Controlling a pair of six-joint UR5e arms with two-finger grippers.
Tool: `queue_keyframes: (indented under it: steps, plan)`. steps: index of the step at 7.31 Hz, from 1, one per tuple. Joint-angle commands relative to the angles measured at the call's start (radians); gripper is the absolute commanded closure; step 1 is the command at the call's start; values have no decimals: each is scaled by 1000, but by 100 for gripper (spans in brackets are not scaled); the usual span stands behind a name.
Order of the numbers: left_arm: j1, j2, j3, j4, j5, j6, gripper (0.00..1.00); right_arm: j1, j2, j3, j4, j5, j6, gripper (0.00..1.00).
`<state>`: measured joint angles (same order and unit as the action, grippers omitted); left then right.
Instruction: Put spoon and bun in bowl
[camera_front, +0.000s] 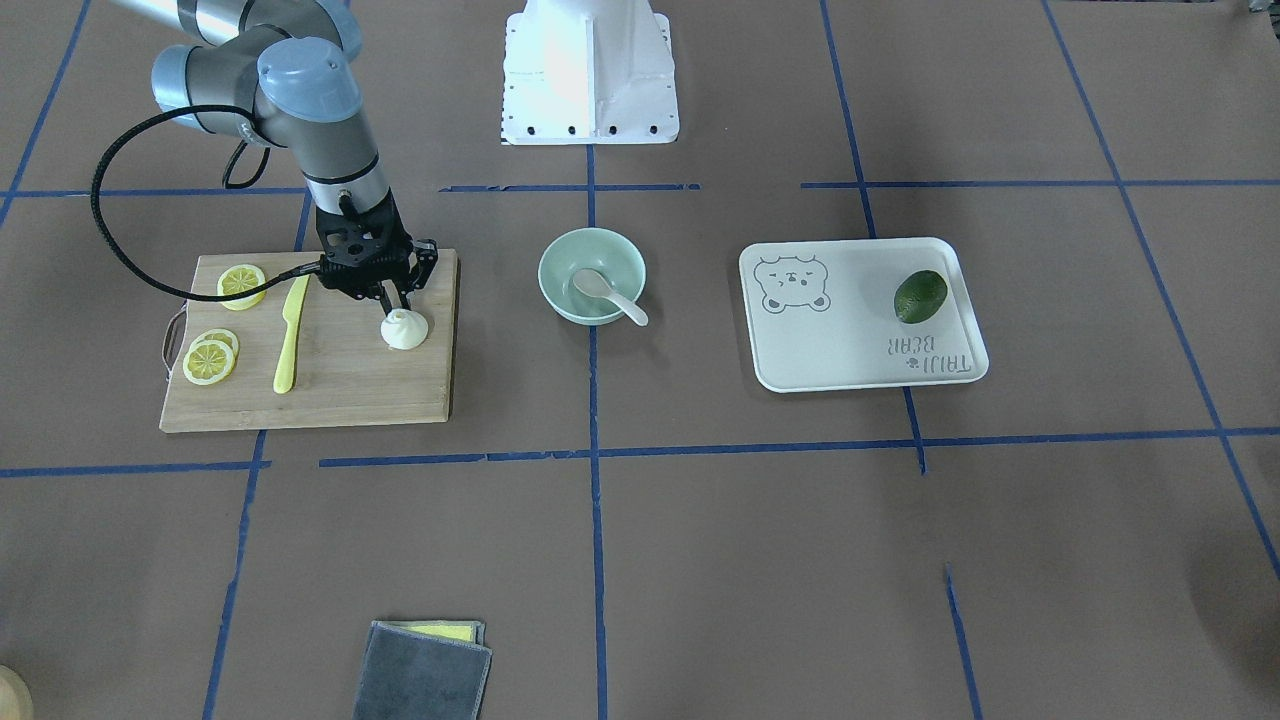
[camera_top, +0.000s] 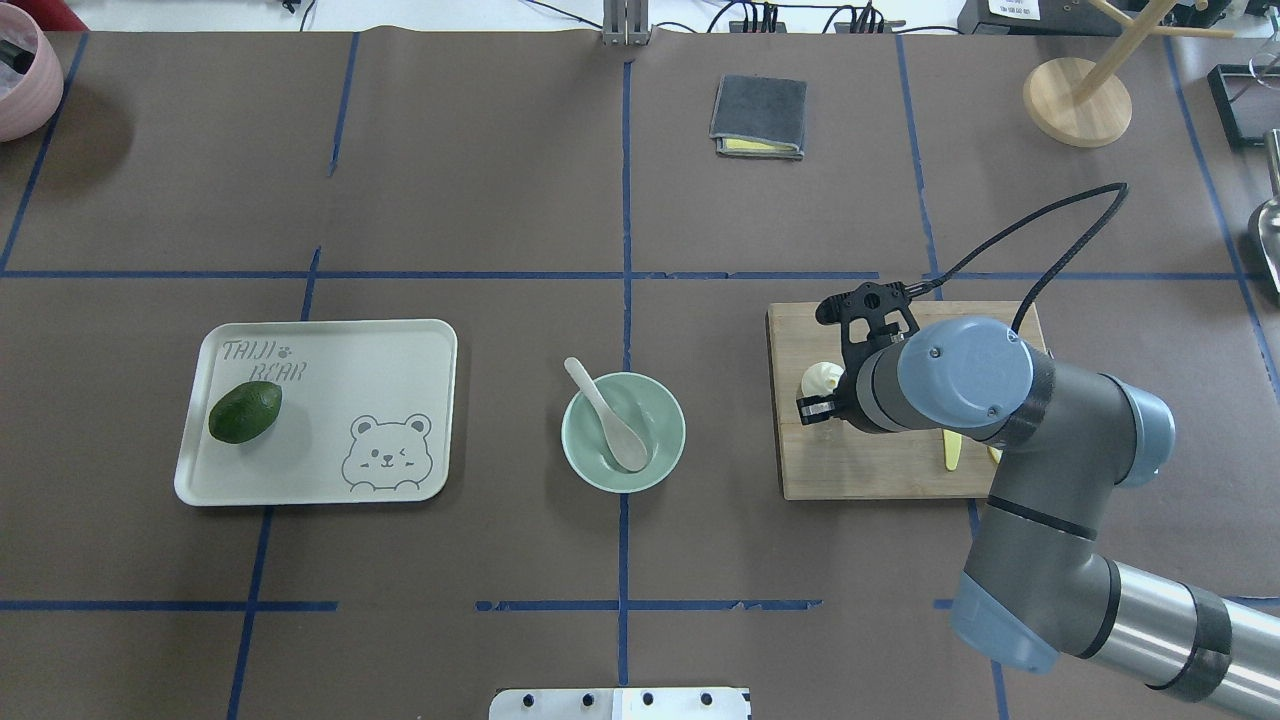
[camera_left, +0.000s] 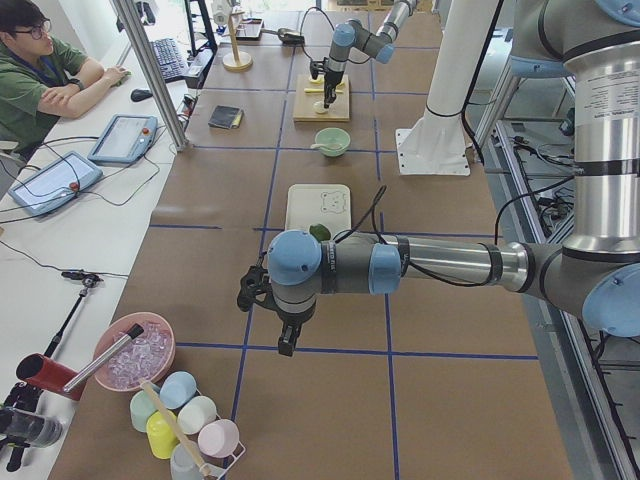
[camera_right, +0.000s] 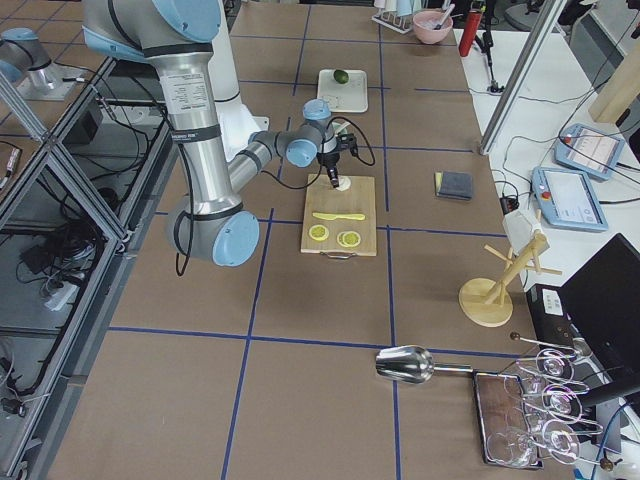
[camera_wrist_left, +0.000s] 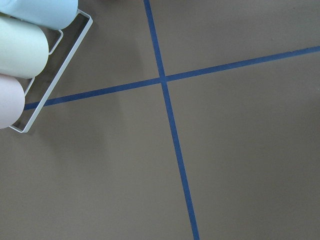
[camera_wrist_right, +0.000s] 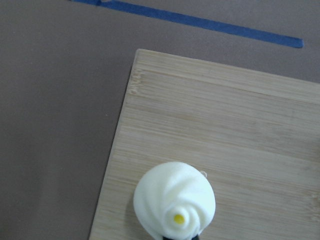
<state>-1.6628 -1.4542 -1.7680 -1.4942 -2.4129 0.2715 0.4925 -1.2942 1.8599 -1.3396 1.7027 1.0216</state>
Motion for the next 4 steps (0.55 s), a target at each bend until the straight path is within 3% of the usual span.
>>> queue_keyframes:
  steps: [1, 2, 4]
  plan:
    - [0, 0, -1, 0, 0, 0, 0, 3, 60, 5, -9, 0, 6, 100]
    - [0, 0, -1, 0, 0, 0, 0, -3, 129, 1, -29, 0, 41, 100]
    - [0, -1, -1, 0, 0, 0, 0, -18, 322, 7, -192, -12, 145, 100]
